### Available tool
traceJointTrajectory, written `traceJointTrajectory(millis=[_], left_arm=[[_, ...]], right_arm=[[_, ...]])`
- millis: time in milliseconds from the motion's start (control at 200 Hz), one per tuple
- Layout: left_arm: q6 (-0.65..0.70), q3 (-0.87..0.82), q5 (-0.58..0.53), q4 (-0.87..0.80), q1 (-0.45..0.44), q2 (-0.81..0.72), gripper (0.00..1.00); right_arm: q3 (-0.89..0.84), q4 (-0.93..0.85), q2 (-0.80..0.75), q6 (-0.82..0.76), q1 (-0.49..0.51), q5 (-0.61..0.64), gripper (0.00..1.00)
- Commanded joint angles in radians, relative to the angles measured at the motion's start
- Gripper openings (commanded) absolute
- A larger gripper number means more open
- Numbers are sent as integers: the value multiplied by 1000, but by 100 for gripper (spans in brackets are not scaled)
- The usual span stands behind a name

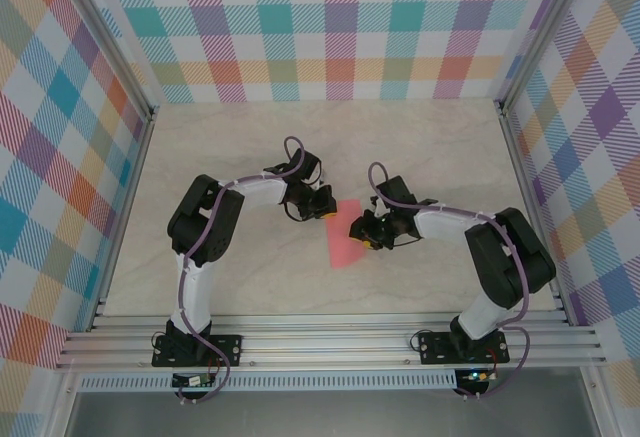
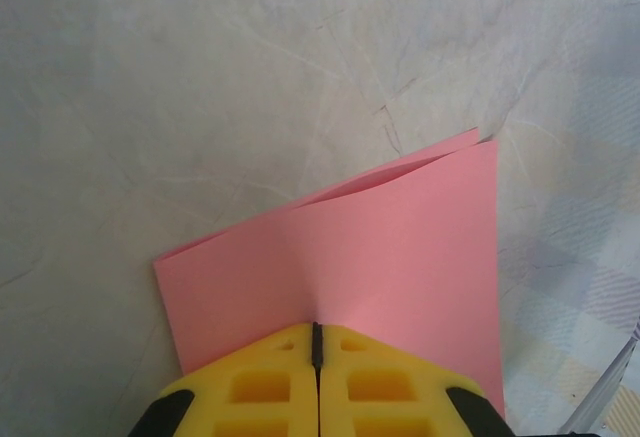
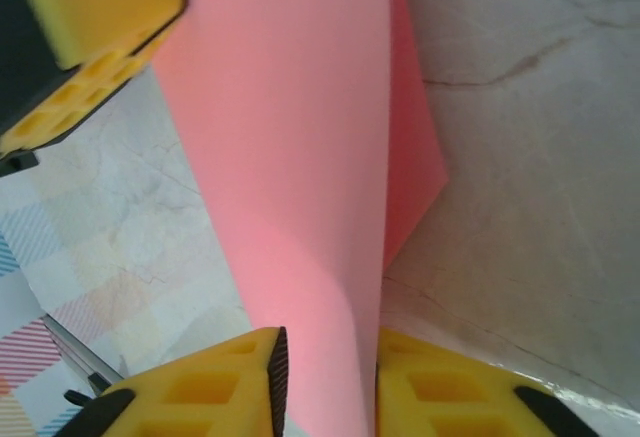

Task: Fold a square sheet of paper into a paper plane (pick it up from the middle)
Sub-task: Third fold the triangle at the center of the table.

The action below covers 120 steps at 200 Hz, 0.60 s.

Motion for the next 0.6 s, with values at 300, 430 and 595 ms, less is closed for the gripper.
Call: traceJointTrajectory(millis=[300,430,595], left_arm=[[89,-35,-31,-117,-5,-190,26],[83,-116,-50,-78,-5,-270,29],[80,-219,-54,7,-14,-362,34]], right_arm=[[-59,211,32,225,0,-29,7],[-63,226,35,281,16,-4,7],[-50,230,47,317,38,5,11]])
